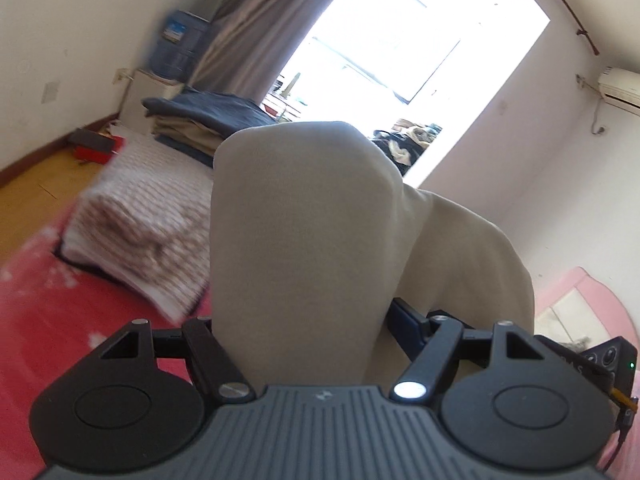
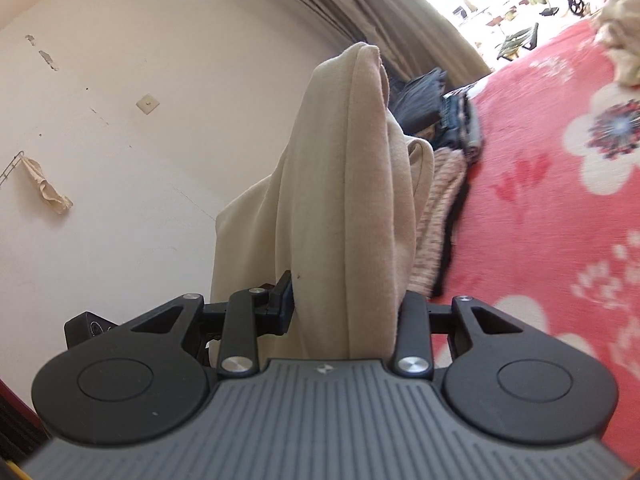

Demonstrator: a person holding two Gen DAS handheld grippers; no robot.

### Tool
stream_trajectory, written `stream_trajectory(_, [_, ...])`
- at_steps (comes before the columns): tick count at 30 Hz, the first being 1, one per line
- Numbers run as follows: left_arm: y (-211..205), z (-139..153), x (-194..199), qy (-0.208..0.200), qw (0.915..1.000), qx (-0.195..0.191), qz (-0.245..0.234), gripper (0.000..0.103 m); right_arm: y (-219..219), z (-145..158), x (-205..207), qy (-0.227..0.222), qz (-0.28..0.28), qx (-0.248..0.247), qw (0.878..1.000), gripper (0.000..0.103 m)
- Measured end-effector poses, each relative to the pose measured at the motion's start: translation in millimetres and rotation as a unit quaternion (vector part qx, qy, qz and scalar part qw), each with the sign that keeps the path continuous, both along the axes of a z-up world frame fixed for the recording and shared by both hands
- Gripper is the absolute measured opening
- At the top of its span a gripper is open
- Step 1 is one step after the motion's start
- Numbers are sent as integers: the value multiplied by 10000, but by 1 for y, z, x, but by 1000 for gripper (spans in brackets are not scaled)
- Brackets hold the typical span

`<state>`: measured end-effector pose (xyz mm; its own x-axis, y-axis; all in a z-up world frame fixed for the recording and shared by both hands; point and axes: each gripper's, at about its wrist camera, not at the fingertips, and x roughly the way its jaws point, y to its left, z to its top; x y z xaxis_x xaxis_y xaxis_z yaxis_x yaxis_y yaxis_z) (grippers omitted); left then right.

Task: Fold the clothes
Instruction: 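Carry the folded beige hoodie with both tools toward the clothes stack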

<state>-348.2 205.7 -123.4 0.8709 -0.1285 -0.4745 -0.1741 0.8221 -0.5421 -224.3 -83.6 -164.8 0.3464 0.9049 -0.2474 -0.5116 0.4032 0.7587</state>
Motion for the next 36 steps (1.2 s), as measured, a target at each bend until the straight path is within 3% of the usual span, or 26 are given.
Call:
stream_trajectory(11, [133,43,99,414,9966,568,433,72,140,3,82,607,222,529,9965,32])
stream_trajectory(15, [175,46,153,636,9958,510,422,72,184,0,128,936,270,606,9934,32])
stream_trajectory(21, [220,13,242,960,9946,219,313,72,231,-25,194,1473,108,468,9879,32])
stream_trajectory(25, [238,-36,288,1125,9926,263,369,72,251,-61,231,1708,-139,280,9848,32])
stream_trajectory(27, [247,-62,305,1329,9901,135,426,71,259,-82,242,1611,-228,61,9867,32])
stream_trajectory(30, [250,-82,317,1471,9880,198,415,71,260,-113,251,1769,-301,-107,9837,32])
stream_trajectory(36, [252,-75,316,1094,9934,-78,332,71,251,-100,248,1311,-148,68,9912,31])
